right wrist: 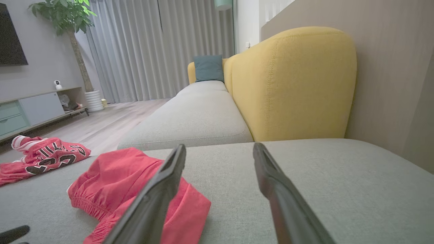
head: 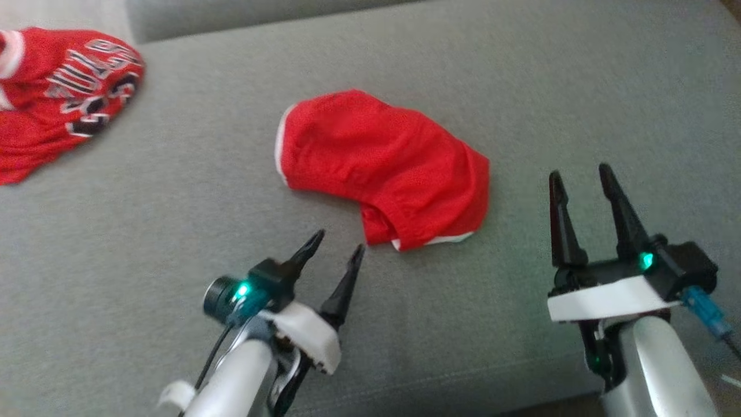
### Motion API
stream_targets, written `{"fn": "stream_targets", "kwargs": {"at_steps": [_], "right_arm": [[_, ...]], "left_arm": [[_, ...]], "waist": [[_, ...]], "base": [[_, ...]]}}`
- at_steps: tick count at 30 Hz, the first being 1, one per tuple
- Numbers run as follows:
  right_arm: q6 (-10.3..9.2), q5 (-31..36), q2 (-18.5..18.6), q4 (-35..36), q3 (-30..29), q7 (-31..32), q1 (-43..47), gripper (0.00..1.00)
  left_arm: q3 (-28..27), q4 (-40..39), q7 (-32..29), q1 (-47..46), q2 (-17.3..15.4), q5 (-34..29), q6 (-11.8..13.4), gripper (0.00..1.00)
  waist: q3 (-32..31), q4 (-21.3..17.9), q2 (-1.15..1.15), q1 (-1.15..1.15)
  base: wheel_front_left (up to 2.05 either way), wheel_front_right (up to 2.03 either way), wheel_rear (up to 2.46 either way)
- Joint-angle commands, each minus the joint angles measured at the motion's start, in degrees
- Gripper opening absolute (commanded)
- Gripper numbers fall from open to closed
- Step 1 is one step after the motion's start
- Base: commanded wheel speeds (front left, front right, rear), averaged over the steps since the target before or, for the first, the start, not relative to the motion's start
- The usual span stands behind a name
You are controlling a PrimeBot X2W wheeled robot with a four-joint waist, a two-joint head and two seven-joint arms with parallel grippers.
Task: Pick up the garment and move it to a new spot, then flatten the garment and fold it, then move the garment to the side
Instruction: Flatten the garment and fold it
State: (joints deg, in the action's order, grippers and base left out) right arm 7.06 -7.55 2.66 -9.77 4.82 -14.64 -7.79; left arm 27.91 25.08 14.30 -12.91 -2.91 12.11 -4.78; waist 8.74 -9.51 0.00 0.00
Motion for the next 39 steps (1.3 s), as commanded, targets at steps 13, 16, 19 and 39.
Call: {"fn": "stream_targets", "kwargs": {"at_steps": [13,16,19,39], "right_arm": [[0.43,-2.29,0.21,5.45,1.38,-0.36,-3.84,1.00],[0.43,-2.67,0.21,5.67,1.70,-0.36,-4.16,1.00],[0.43,-2.93,0.21,5.94,1.95,-0.36,-4.43,1.00],[0.43,-2.34,0.21,4.44,0.92,-0.36,-2.48,1.00]], "left_arm": [[8.84,6.99,0.68,-10.92,0.03,3.70,-1.39,1.00],[8.75,7.69,0.68,-11.89,0.03,3.48,-0.96,1.00],[8.61,8.72,0.69,-13.08,-0.04,2.33,0.20,0.90],[8.34,-14.92,0.70,-23.73,0.02,-1.79,1.40,0.00]], "waist": [[8.26,-9.31,0.00,0.00],[8.53,-10.06,0.00,0.00],[8.64,-10.50,0.00,0.00],[1.64,-7.62,0.00,0.00]], "base": [[0.00,0.00,0.00],[0.00,0.00,0.00],[0.00,0.00,0.00],[0.00,0.00,0.00]]}}
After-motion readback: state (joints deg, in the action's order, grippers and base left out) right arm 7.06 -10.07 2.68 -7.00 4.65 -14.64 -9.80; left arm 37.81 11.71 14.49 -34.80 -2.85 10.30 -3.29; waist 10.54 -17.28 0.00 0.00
